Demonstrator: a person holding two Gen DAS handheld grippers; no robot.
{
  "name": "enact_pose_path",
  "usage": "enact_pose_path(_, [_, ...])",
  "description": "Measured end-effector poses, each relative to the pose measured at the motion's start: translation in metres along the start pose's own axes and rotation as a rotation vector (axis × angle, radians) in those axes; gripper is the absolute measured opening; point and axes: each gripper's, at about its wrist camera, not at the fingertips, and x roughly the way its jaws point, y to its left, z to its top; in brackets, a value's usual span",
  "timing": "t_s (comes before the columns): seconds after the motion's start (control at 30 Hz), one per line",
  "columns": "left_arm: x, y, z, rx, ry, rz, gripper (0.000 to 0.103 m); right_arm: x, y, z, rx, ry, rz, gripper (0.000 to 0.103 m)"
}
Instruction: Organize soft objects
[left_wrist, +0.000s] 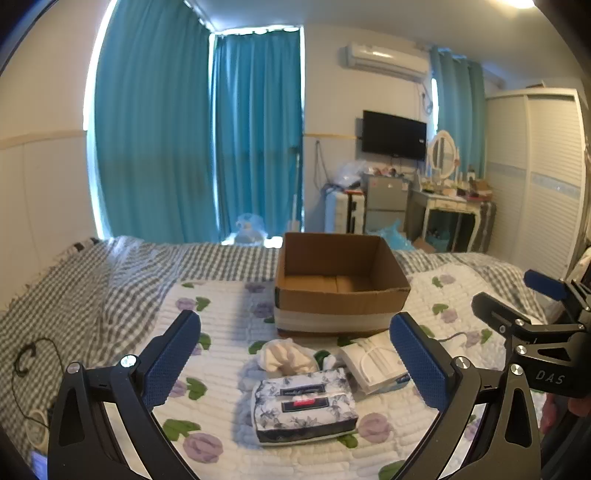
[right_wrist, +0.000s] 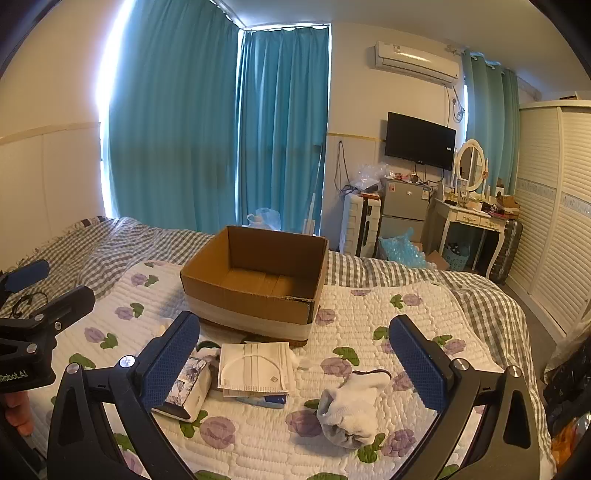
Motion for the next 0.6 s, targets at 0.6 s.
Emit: enact_pose_path(0.6, [0.0007,-0.0038,-0.0021,0.009,0.011,-0.008,0.103,0.0029,-0.0003,-0.001,-0.001,0.008,0.001,0.103])
